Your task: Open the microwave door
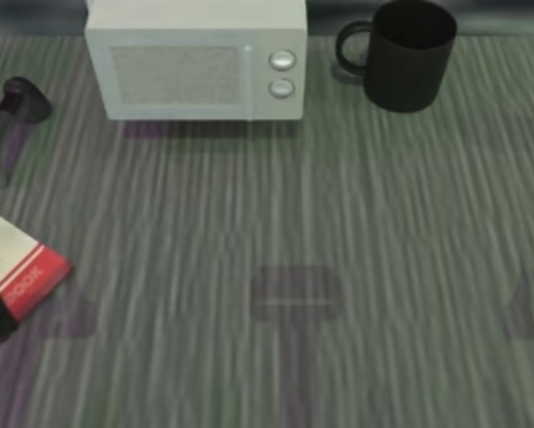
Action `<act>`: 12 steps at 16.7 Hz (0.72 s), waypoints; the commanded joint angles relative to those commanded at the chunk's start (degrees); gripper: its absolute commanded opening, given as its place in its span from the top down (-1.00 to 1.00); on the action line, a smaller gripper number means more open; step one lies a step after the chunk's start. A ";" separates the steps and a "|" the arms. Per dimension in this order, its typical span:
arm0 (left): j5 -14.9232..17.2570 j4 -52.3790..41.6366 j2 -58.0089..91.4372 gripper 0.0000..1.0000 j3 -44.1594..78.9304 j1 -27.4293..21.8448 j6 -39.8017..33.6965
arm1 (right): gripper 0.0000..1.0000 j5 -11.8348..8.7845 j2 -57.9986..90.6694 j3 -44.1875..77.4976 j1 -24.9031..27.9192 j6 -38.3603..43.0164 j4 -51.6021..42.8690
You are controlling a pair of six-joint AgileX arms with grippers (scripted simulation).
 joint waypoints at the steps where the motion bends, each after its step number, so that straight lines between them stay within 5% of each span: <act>1: 0.00 0.00 0.00 -1.00 0.00 0.00 0.00 | -1.00 0.00 0.00 0.00 0.00 0.00 0.00; 6: -0.87 -3.89 5.80 -1.00 5.74 -1.73 -1.42 | -1.00 0.00 0.00 0.00 0.00 0.00 0.00; 12: -4.30 -18.85 31.68 -1.00 31.93 -8.36 -7.21 | -1.00 0.00 0.00 0.00 0.00 0.00 0.00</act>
